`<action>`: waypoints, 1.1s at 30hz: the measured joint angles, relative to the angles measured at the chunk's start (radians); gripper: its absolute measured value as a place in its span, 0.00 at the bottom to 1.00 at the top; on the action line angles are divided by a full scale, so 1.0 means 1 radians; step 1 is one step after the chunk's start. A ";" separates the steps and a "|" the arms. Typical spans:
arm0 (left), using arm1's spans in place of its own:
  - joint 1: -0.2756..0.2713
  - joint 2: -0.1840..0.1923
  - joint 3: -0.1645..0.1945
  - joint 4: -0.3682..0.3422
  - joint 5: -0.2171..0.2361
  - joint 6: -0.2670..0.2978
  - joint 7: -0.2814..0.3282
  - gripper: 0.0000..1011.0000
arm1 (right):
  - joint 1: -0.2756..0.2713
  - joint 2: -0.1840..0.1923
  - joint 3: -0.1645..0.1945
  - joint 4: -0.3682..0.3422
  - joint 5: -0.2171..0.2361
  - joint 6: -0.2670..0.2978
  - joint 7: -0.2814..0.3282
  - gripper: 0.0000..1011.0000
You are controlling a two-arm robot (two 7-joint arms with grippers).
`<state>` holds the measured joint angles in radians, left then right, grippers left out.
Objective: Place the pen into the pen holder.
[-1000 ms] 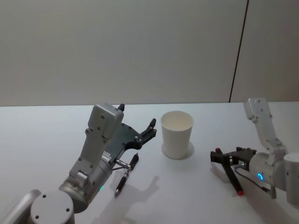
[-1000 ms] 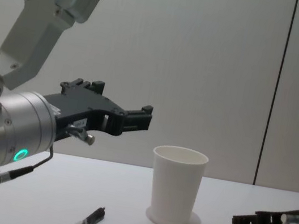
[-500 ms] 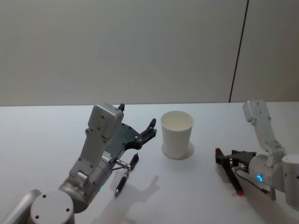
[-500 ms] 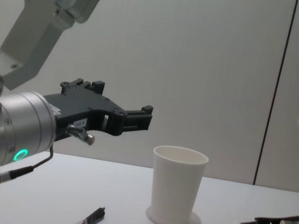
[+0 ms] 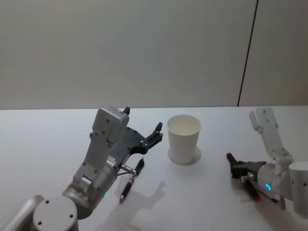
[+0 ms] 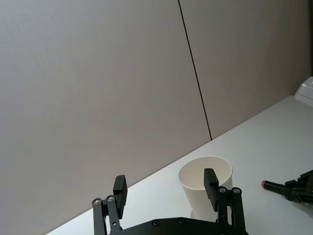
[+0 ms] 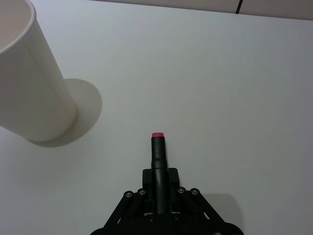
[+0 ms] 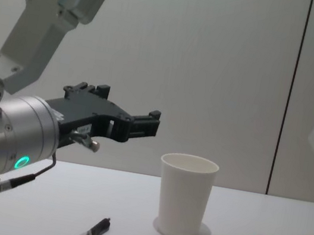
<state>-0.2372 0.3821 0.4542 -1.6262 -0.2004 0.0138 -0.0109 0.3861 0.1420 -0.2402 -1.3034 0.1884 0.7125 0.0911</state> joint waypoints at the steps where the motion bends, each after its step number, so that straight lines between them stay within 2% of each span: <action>1: 0.000 0.000 0.000 0.000 0.000 0.000 0.000 0.99 | 0.000 0.000 0.000 0.001 0.000 0.000 0.000 0.17; 16: 0.000 0.000 0.000 0.000 0.000 0.000 0.000 0.99 | 0.000 -0.004 0.001 0.013 -0.013 -0.020 -0.004 0.17; 26: 0.000 0.000 0.000 0.000 0.000 0.000 0.000 0.99 | -0.011 0.000 -0.002 -0.009 -0.048 -0.086 -0.010 0.17; 33: 0.000 0.000 0.000 0.000 0.000 0.000 0.000 0.99 | -0.023 0.006 -0.005 -0.039 -0.080 -0.158 -0.012 0.17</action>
<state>-0.2372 0.3821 0.4542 -1.6262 -0.2004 0.0139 -0.0109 0.3631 0.1478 -0.2447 -1.3422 0.1088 0.5543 0.0787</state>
